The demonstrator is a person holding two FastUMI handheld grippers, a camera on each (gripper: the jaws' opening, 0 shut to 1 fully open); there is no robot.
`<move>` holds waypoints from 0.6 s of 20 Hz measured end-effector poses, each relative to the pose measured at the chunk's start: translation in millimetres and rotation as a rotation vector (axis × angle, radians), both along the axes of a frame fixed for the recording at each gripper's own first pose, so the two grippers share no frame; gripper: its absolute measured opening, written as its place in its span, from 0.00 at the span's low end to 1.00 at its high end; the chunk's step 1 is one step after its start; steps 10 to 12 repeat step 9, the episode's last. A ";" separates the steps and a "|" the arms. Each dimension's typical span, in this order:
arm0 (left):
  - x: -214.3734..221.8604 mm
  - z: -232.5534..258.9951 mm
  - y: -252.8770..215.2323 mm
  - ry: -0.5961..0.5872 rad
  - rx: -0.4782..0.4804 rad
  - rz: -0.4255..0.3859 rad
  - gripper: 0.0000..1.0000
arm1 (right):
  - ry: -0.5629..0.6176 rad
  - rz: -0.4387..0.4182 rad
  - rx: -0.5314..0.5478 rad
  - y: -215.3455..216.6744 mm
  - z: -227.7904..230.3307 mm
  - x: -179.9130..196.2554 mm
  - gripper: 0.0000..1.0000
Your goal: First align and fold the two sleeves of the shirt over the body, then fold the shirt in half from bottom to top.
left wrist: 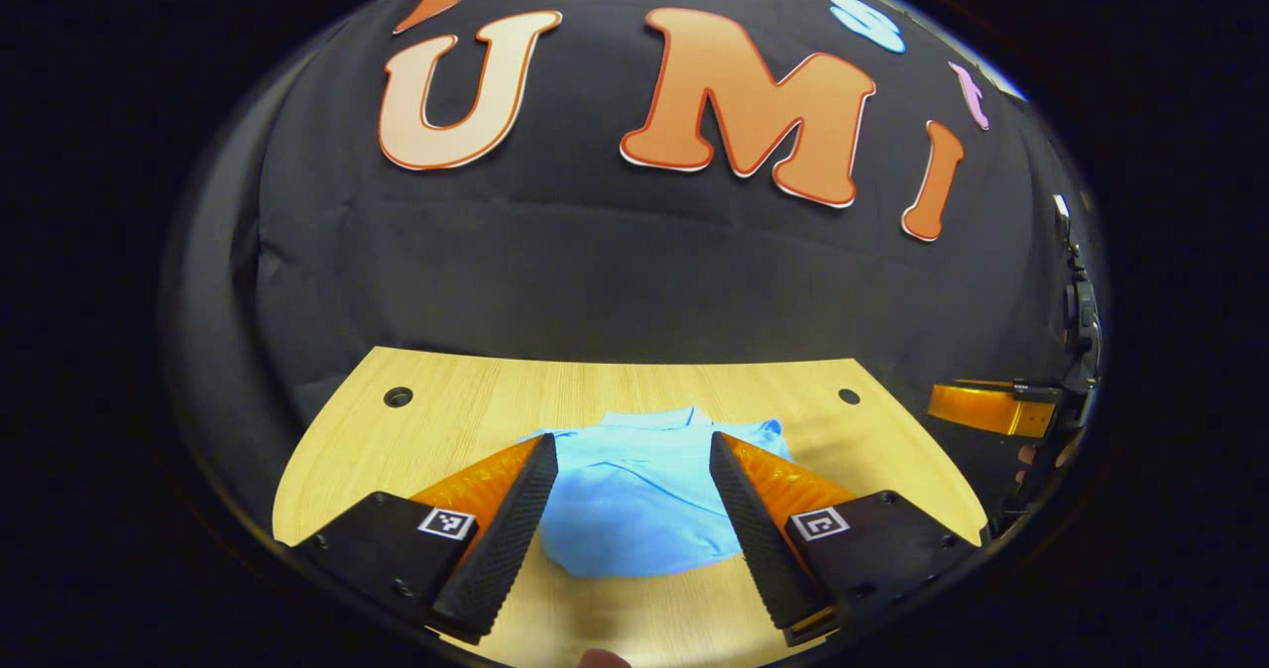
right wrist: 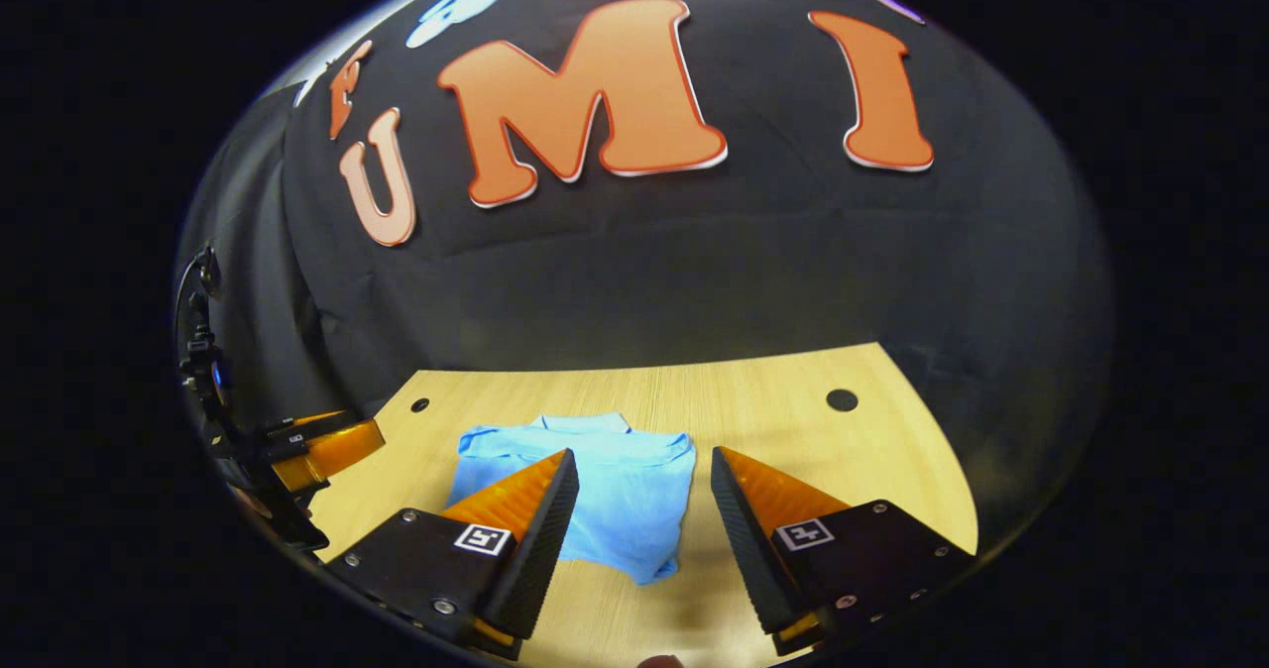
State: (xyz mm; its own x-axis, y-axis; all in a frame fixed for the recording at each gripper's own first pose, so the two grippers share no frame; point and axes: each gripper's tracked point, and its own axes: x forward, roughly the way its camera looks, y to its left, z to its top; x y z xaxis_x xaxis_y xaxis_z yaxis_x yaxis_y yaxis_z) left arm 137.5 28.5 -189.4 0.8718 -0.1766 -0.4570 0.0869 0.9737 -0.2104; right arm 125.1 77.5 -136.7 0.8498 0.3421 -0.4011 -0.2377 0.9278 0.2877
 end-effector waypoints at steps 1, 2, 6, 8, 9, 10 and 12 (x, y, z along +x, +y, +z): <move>-9.4 5.1 -2.0 -0.021 0.017 0.007 1.00 | -0.030 0.000 0.000 -5.3 11.0 -8.9 0.82; -20.1 15.0 -4.0 -0.045 0.030 0.009 1.00 | -0.064 -0.004 -0.005 -9.4 21.2 -18.2 0.83; -63.6 56.1 -2.5 -0.137 0.032 0.043 1.00 | -0.136 0.011 -0.016 -23.9 43.8 -57.7 0.85; -89.6 66.2 -3.5 -0.176 0.041 0.057 0.99 | -0.162 0.023 -0.008 -26.5 52.7 -79.8 0.86; -103.7 70.3 -4.8 -0.190 0.060 0.062 0.99 | -0.175 0.030 -0.008 -28.5 56.8 -93.1 0.87; -103.7 70.3 -4.8 -0.190 0.060 0.062 0.99 | -0.175 0.030 -0.008 -28.5 56.8 -93.1 0.87; -103.7 70.3 -4.8 -0.190 0.060 0.062 0.99 | -0.175 0.030 -0.008 -28.5 56.8 -93.1 0.87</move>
